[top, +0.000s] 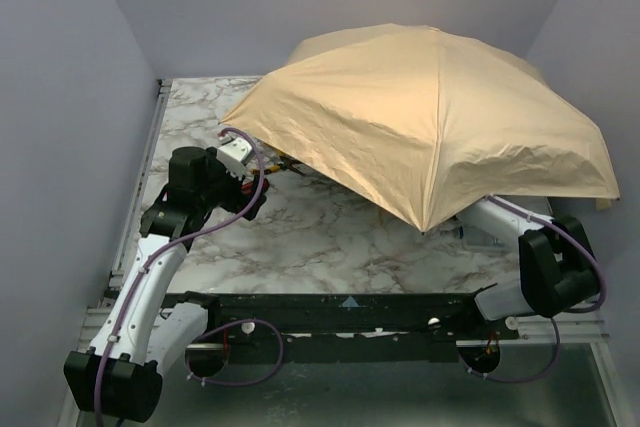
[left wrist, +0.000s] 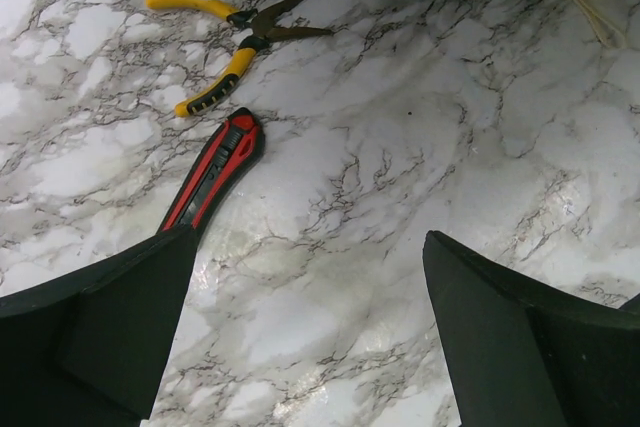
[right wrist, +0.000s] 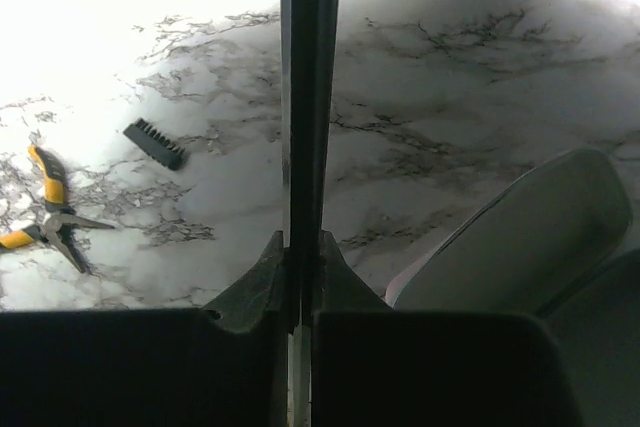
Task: Open the umbrella
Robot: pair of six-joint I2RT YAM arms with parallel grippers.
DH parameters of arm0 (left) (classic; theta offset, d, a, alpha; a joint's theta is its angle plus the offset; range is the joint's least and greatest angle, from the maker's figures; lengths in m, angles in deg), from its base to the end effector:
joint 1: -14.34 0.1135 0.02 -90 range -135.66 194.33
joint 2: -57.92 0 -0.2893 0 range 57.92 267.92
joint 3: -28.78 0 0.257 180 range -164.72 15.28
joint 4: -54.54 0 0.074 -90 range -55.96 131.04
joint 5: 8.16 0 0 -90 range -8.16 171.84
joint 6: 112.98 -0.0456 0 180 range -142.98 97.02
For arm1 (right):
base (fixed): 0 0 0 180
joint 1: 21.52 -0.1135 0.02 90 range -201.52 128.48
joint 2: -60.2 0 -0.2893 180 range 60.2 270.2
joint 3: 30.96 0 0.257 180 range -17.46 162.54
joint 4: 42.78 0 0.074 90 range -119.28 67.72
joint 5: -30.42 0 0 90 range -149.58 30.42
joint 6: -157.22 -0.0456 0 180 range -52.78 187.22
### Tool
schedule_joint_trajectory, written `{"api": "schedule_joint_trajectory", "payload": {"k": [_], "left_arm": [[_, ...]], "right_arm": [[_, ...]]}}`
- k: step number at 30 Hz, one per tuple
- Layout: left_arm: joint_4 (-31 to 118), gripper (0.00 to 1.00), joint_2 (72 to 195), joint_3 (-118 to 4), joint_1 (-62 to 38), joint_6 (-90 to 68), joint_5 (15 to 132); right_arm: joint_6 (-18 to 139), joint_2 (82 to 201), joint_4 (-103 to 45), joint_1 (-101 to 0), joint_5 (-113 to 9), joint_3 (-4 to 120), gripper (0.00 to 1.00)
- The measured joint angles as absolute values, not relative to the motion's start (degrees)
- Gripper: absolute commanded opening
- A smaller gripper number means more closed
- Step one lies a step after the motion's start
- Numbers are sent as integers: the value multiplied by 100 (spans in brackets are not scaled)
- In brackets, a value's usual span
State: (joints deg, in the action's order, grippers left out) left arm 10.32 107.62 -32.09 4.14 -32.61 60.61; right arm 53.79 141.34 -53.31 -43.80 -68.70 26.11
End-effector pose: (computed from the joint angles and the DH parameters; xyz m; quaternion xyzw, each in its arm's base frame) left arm 0.1769 -0.0486 0.3204 0.2353 0.8360 -0.1643 0.4678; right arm 0.3042 0.1168 0.2667 -0.0114 0.7845 0.1297 0.6063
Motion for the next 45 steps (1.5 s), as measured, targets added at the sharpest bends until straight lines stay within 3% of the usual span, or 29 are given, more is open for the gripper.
{"api": "schedule_joint_trajectory", "payload": {"k": [7, 8, 9, 10, 16, 24, 38, 45], "left_arm": [[999, 98, 10873, -3203, 414, -3451, 6085], [979, 99, 10873, -3203, 414, -3489, 6085], [962, 99, 10869, -3198, 414, -3563, 6089], [955, 99, 10853, -3170, 414, -3657, 6113], [704, 99, 10261, -2392, 414, -4682, 6157], [175, 98, 9304, -1487, 414, -6249, 6168], [147, 99, 9085, -1480, 414, -6647, 6168], [147, 99, 9135, -1478, 414, -6601, 6166]], "right_arm": [[5735, 14228, -5039, -4380, -6844, 2823, 3], [5711, 14228, -4966, -4382, -6875, 2836, 15], [5674, 14226, -4927, -4391, -6901, 2841, 33], [5635, 14226, -4888, -4400, -6918, 2841, 42], [5654, 14187, -4604, -4494, -6772, 2639, 68], [6697, 13671, -4590, -4775, -6302, 1835, 78], [8292, 12029, -4092, -4845, -6070, 860, 86], [8511, 11835, -3887, -4845, -5933, 769, 90]]}}
